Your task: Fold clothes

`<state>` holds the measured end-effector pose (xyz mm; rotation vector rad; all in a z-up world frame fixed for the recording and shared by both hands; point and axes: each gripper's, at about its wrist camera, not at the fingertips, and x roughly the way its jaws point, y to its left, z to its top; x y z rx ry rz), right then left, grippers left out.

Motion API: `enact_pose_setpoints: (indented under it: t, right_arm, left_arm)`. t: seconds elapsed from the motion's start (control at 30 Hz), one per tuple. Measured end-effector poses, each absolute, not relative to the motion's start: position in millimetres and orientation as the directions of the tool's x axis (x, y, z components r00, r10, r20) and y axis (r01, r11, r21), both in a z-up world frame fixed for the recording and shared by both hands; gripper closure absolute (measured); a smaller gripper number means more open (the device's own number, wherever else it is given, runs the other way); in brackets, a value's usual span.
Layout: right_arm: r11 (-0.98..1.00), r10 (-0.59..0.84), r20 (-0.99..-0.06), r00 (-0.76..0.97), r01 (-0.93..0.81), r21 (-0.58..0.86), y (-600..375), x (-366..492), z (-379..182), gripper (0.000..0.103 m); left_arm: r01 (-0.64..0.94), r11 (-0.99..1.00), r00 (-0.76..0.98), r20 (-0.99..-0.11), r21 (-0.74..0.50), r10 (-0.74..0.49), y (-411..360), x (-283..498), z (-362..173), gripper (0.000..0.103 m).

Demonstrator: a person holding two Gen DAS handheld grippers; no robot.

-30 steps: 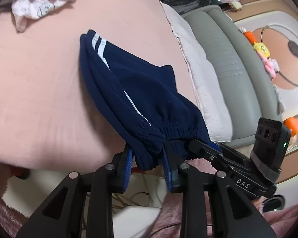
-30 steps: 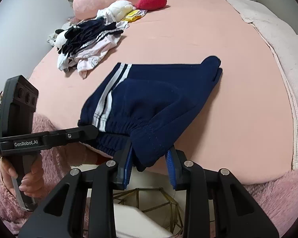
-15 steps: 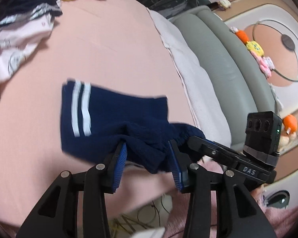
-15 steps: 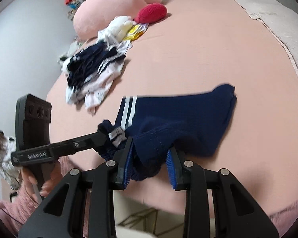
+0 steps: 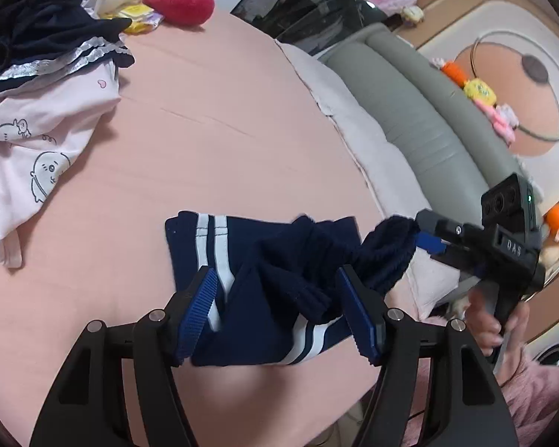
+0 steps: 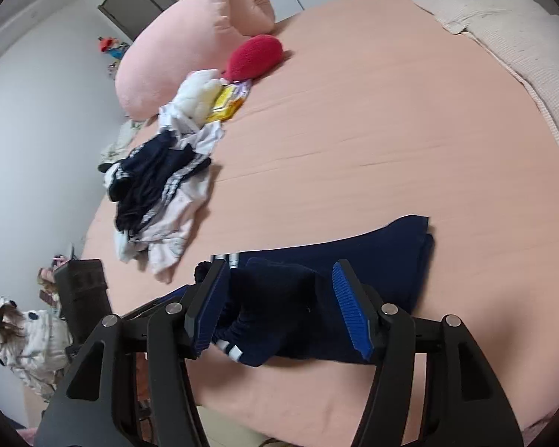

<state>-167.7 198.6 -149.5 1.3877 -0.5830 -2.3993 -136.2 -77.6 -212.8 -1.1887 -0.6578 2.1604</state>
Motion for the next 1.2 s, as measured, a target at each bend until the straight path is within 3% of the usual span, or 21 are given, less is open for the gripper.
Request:
enact_pose_setpoints:
  t: [0.23,0.33,0.43,0.57,0.63,0.7,0.73,0.77,0.8,0.93,1.03,1.1,1.2]
  right_arm:
    - [-0.930,-0.320,-0.812,-0.488,-0.001,0.367,203.3,-186.3,-181.6,0.043]
    - [-0.868,-0.400,-0.760,-0.513,-0.055,0.493,222.5,-188.9,-179.8,0.043]
    - [-0.850,-0.420,-0.730,-0.540,-0.047,0.524,231.0,-184.2,-171.6,0.043]
    - [-0.930,-0.333,-0.811,-0.481,0.024,0.367,217.3,-173.9,-180.2,0.043]
    - [-0.949,-0.304,-0.850,-0.430,0.063,0.308,209.5,-169.0,-196.3,0.043]
    - [-0.959,-0.285,-0.879,-0.383,0.106,0.265,201.5,-165.2,-211.8,0.043]
    - [-0.961,-0.274,-0.889,-0.366,0.129,0.243,197.4,-164.0,-218.5,0.043]
    - [-0.964,-0.260,-0.898,-0.356,0.154,0.218,193.1,-163.4,-224.4,0.045]
    - [-0.965,-0.245,-0.906,-0.346,0.179,0.193,188.9,-162.9,-230.2,0.056]
    - [-0.971,-0.200,-0.923,-0.330,0.190,0.142,189.4,-165.5,-234.6,0.073]
    - [-0.973,-0.190,-0.934,-0.304,0.185,0.138,198.5,-166.3,-234.2,0.073]
    - [-0.970,-0.202,-0.932,-0.301,0.189,0.150,205.2,-162.9,-228.8,0.071]
    - [-0.963,-0.249,-0.898,-0.362,0.191,0.190,209.9,-156.4,-207.2,0.067]
  left_arm:
    - [-0.299,-0.692,-0.433,-0.553,-0.657,0.712,-81.0,-143.5,-206.8,0.035]
    - [-0.315,-0.686,-0.439,-0.540,-0.656,0.718,-84.7,-146.5,-207.1,0.035]
    - [-0.313,-0.734,-0.433,-0.597,-0.603,0.675,-72.4,-150.4,-214.1,0.035]
    - [-0.293,-0.787,-0.402,-0.678,-0.543,0.616,-51.9,-160.4,-232.4,0.035]
    - [-0.289,-0.812,-0.401,-0.706,-0.508,0.584,-43.5,-161.7,-238.7,0.044]
    - [-0.301,-0.831,-0.425,-0.714,-0.469,0.557,-37.2,-159.7,-237.3,0.076]
    - [-0.296,-0.839,-0.447,-0.710,-0.456,0.544,-37.0,-159.0,-233.6,0.084]
    - [-0.288,-0.847,-0.470,-0.705,-0.447,0.531,-37.6,-158.6,-229.2,0.087]
    - [-0.271,-0.855,-0.491,-0.701,-0.441,0.517,-40.5,-159.0,-225.3,0.090]
    - [-0.164,-0.859,-0.478,-0.722,-0.485,0.499,-66.2,-171.6,-231.7,0.090]
    - [-0.116,-0.860,-0.444,-0.749,-0.496,0.492,-78.4,-176.3,-243.4,0.086]
    - [-0.113,-0.825,-0.444,-0.715,-0.553,0.540,-87.2,-175.0,-237.1,0.078]
    - [-0.194,-0.812,-0.514,-0.648,-0.550,0.562,-90.0,-161.4,-212.1,0.075]
